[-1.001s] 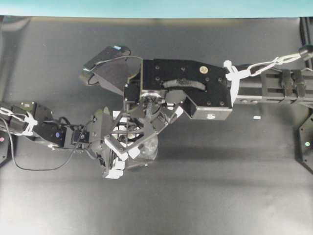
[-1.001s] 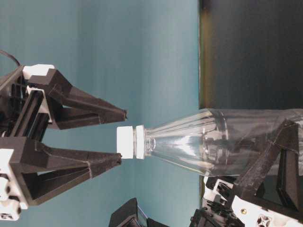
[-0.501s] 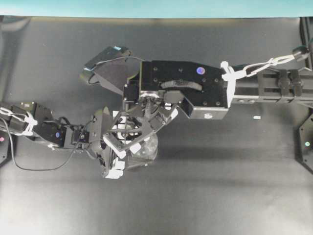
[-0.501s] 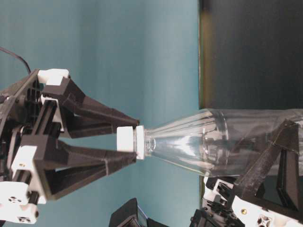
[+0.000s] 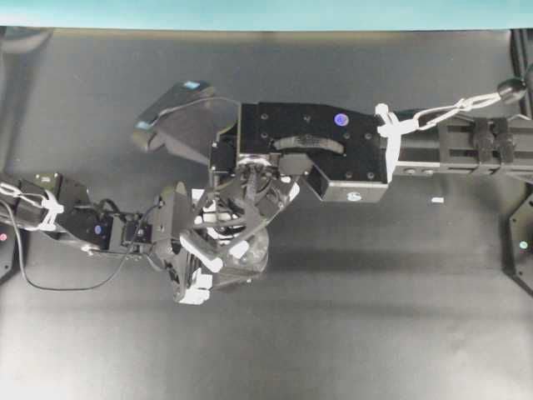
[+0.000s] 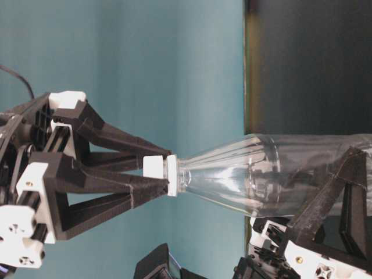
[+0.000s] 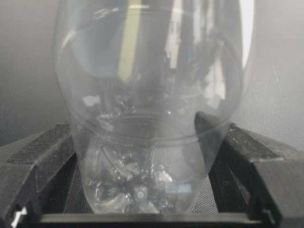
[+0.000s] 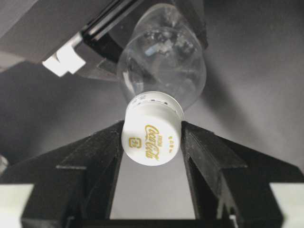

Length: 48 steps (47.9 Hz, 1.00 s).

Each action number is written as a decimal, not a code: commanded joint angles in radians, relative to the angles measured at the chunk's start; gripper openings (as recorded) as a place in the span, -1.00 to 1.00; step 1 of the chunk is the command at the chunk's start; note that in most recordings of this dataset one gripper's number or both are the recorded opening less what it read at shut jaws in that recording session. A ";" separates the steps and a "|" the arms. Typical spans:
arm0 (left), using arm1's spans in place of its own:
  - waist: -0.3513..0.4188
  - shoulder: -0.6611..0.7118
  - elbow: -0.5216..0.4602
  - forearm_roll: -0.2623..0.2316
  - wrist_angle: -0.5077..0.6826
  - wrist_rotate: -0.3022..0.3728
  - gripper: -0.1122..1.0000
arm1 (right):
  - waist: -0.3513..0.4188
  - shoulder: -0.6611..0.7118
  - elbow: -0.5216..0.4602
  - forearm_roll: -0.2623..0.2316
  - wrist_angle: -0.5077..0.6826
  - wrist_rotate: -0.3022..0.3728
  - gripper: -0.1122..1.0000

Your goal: Open the bottle cap by holding the bottle with the left arm and twisting the cap with the right arm.

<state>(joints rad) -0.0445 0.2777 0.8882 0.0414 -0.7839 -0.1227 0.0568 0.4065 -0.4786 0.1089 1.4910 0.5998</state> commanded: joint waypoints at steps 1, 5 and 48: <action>-0.012 0.003 0.000 0.005 0.008 -0.005 0.71 | -0.005 -0.003 -0.009 0.000 -0.006 -0.117 -0.11; -0.011 0.002 -0.002 0.005 0.009 -0.005 0.71 | -0.006 -0.002 -0.011 0.000 -0.008 -0.236 -0.11; -0.015 0.003 -0.005 0.005 0.009 -0.003 0.71 | -0.054 -0.014 0.008 0.006 -0.060 -1.158 -0.11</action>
<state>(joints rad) -0.0445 0.2761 0.8897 0.0414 -0.7823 -0.1243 0.0368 0.3988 -0.4648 0.1166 1.4435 -0.5384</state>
